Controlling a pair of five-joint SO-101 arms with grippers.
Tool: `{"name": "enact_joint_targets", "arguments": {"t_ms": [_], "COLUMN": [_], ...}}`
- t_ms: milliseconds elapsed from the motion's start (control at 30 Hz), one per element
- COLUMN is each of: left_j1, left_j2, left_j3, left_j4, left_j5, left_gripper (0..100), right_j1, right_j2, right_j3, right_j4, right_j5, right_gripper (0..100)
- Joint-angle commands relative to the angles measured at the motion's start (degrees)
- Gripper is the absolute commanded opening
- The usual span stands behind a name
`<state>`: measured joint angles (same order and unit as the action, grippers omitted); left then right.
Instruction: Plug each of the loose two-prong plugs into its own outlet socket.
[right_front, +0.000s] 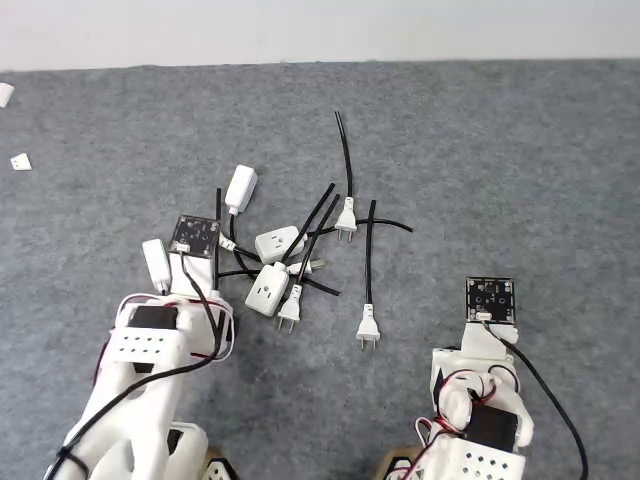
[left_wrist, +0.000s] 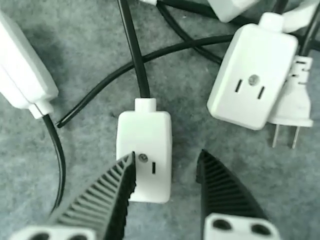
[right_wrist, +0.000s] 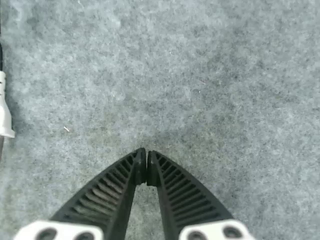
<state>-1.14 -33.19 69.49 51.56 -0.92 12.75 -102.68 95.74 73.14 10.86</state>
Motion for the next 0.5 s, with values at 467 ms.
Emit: {"name": "enact_joint_targets", "arguments": {"t_ms": [467], "left_j1": [-10.02], "left_j2": [1.41], "left_j3": [1.63], "left_j4": [-0.70], "left_j5": [-11.25], "left_gripper": [8], "right_j1": [-0.13], "right_j2": [0.31], "right_j3": [0.79], "right_j4": [0.22], "right_j5": [-0.53], "right_gripper": [0.9]}}
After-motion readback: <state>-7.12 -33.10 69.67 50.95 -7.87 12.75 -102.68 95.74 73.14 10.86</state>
